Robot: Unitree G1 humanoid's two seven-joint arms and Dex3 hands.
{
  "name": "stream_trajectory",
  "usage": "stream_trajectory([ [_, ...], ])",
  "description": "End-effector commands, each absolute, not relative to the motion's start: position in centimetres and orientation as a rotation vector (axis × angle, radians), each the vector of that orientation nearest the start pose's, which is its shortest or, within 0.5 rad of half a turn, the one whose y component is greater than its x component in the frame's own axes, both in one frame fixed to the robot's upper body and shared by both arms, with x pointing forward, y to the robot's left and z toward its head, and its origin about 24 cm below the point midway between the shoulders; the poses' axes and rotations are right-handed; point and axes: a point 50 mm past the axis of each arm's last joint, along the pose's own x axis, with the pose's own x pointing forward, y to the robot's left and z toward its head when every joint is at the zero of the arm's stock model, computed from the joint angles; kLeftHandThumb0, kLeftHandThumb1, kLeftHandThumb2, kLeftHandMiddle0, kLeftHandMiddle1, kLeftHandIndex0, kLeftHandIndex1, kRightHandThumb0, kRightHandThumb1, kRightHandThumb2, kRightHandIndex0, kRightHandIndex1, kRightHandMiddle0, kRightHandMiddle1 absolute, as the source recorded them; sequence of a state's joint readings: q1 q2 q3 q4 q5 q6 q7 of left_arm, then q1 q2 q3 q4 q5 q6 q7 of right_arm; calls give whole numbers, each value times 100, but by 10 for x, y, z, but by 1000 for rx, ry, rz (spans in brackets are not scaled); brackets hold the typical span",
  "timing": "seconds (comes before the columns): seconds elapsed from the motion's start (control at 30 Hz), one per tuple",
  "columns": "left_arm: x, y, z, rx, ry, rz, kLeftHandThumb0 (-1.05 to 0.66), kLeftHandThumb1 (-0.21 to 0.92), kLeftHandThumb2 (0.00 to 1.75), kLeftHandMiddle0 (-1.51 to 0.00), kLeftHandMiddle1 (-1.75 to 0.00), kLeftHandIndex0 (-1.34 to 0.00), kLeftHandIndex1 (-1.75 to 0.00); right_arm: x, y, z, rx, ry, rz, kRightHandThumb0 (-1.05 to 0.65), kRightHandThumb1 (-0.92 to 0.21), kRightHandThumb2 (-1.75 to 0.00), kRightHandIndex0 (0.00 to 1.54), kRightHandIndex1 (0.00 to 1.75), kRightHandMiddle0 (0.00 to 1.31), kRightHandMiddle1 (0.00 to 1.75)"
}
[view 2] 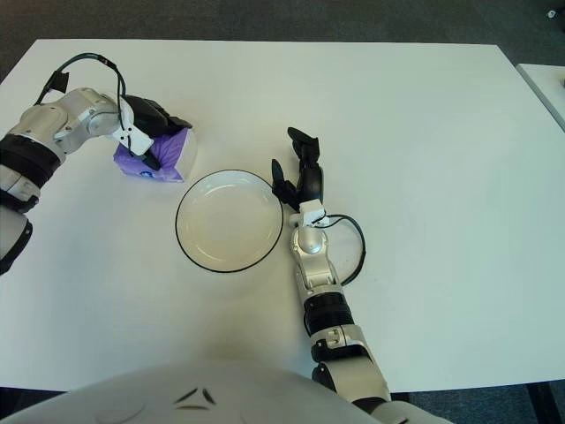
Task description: Put the tissue paper into the plate.
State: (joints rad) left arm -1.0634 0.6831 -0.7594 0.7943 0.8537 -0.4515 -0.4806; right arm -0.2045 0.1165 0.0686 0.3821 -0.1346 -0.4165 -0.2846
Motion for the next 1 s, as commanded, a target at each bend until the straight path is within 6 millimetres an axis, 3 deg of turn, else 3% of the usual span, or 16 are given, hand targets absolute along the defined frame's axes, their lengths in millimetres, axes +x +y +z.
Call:
stream_trajectory([
  [0.0, 346, 191, 30, 2097, 292, -1105, -78, 61, 41, -19, -89, 0, -72, 235, -111, -32, -15, 143, -175, -59, -92, -59, 22, 56, 0, 91],
  [0.1, 347, 190, 26, 2091, 271, -1088, -68, 46, 64, -24, -102, 0, -91, 234, -112, -32, -13, 143, -176, -58, -92, -59, 22, 57, 0, 90],
  [0.13, 347, 191, 24, 2069, 242, -1057, -65, 42, 71, -27, -107, 0, -103, 234, -112, -32, -12, 143, -176, -58, -92, -59, 22, 56, 0, 90],
  [0.17, 347, 192, 22, 2053, 220, -1033, -57, 37, 80, -30, -118, -2, -127, 234, -113, -32, -11, 144, -176, -59, -92, -60, 22, 56, 0, 90],
  [0.2, 347, 192, 21, 2032, 189, -1008, -55, 35, 84, -31, -122, -2, -136, 234, -113, -32, -11, 144, -177, -59, -92, -60, 22, 56, 0, 90],
  [0.27, 346, 192, 22, 1998, 130, -982, -46, 32, 94, -35, -134, -11, -155, 234, -114, -32, -10, 143, -179, -59, -92, -61, 21, 56, 0, 90],
  [0.33, 346, 191, 23, 1973, 75, -968, -19, 34, 106, -53, -135, -35, -167, 233, -114, -32, -9, 142, -181, -59, -92, -61, 21, 56, 0, 90],
  [0.53, 348, 189, 22, 1960, 19, -942, -2, 28, 122, -72, -134, -54, -174, 233, -115, -32, -7, 142, -186, -59, -92, -60, 21, 55, 0, 91],
  [0.8, 348, 188, 19, 1949, -22, -893, 0, 25, 124, -77, -126, -60, -175, 233, -116, -32, -6, 144, -189, -58, -92, -61, 21, 55, 0, 91],
  [0.83, 348, 188, 19, 1946, -27, -879, 0, 24, 130, -70, -143, -59, -175, 233, -116, -32, -4, 146, -189, -57, -92, -61, 21, 55, 0, 91],
  [0.9, 349, 188, 19, 1941, -37, -858, 0, 22, 130, -77, -133, -61, -175, 233, -116, -32, -3, 147, -188, -57, -92, -60, 21, 55, 0, 92],
  [0.97, 349, 188, 19, 1940, -43, -848, 0, 24, 136, -64, -156, -57, -175, 233, -117, -32, -3, 148, -187, -58, -92, -60, 21, 55, 0, 93],
])
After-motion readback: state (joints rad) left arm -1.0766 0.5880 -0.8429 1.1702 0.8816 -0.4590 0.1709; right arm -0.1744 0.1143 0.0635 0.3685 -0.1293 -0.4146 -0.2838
